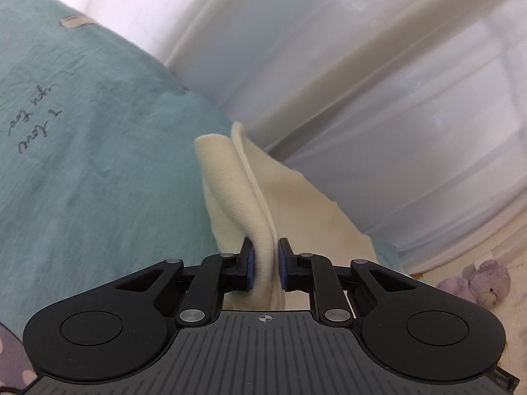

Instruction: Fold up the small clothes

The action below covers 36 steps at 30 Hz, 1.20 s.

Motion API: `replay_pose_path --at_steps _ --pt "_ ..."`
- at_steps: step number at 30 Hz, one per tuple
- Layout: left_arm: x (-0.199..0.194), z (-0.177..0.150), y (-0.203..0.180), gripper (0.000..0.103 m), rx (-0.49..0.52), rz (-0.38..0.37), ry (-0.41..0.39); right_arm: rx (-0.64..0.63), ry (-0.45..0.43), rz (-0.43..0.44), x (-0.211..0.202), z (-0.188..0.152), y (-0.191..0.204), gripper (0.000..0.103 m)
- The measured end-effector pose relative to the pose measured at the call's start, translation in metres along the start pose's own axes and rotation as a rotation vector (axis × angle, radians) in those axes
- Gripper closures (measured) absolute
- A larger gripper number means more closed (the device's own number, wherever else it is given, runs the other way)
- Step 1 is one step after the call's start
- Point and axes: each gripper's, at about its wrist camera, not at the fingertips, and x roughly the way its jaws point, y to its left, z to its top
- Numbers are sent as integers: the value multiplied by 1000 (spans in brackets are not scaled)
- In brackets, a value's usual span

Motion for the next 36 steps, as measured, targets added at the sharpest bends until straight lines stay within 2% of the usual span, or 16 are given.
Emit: replay_pose_path --at_steps 5,11,13,14,16,19,24,26,28,29,32,34,36 --pt "19 -9 -58 86 119 -48 23 111 -69 -59 -38 1 -39 96" --pt "67 -40 -104 87 235 -29 109 157 -89 -122 -58 -7 -61 96" --pt "82 -53 -112 88 272 1 137 167 -79 -129 -61 -11 -65 96" --pt "87 -59 -114 91 285 14 150 171 -74 -133 -62 -13 -65 96" --pt "94 -67 -114 90 304 31 178 173 -69 -139 -63 -13 -67 96" --pt "94 -72 -115 84 322 40 190 176 -66 -148 -65 -14 -69 95" --pt "71 -71 -122 64 383 4 198 185 -68 -160 -62 -11 -68 95" --pt "56 -72 -127 61 406 -6 173 182 -69 -160 -64 -11 -67 95" --pt "41 -70 -126 48 411 -15 134 180 -65 -158 -61 -10 -67 95" --pt "35 -68 -124 47 411 -3 110 182 -62 -158 -61 -10 -68 95" --pt "28 -66 -111 47 423 120 57 186 -51 -145 -55 -9 -68 95" --pt "30 -64 -100 50 401 159 68 181 -45 -135 -50 -8 -68 95" --pt "37 -66 -91 50 367 147 109 183 -32 -126 -44 -7 -68 95"
